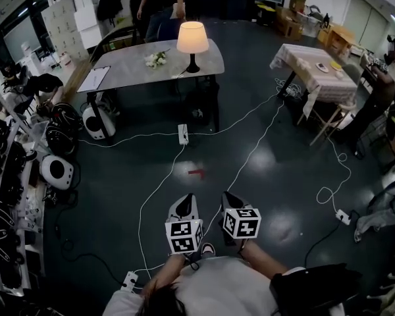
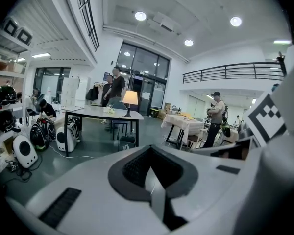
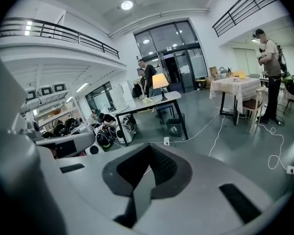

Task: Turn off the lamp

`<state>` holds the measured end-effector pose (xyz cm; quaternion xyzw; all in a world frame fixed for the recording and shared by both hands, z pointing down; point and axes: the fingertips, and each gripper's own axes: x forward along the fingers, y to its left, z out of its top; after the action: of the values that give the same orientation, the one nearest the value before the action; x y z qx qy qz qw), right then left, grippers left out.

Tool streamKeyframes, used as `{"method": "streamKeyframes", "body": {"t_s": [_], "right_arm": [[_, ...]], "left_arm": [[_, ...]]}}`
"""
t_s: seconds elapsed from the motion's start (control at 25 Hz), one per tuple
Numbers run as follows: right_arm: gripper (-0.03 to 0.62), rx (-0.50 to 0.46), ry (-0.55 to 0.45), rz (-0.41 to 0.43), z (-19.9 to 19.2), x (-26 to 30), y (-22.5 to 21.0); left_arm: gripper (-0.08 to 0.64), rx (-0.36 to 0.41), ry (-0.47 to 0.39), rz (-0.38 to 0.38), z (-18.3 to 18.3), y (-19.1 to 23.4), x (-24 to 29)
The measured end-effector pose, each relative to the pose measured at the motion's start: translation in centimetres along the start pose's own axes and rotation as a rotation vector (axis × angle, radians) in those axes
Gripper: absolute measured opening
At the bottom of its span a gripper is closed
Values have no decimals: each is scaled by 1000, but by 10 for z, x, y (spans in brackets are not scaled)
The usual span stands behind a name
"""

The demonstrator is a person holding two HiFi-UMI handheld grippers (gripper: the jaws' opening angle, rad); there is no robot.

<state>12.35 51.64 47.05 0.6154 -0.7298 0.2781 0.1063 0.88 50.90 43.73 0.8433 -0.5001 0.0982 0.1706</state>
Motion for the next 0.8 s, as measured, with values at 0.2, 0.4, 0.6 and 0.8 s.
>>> {"method": "streamKeyframes", "body": {"t_s": [0.2, 0.4, 0.6, 0.8], "right_arm": [[-2, 14, 23, 16, 8, 19, -15], [0, 11, 27, 43, 16, 37, -18], [0, 8, 34, 46, 24, 57, -24], [-1, 3, 42, 26, 37, 81, -36]], "left_arm": [[6, 0, 16, 20, 4, 0, 22], [6, -4, 24, 42, 4, 3, 37], [6, -29, 33, 58, 5, 12, 59], [6, -41, 32, 52, 13, 22, 89]]}}
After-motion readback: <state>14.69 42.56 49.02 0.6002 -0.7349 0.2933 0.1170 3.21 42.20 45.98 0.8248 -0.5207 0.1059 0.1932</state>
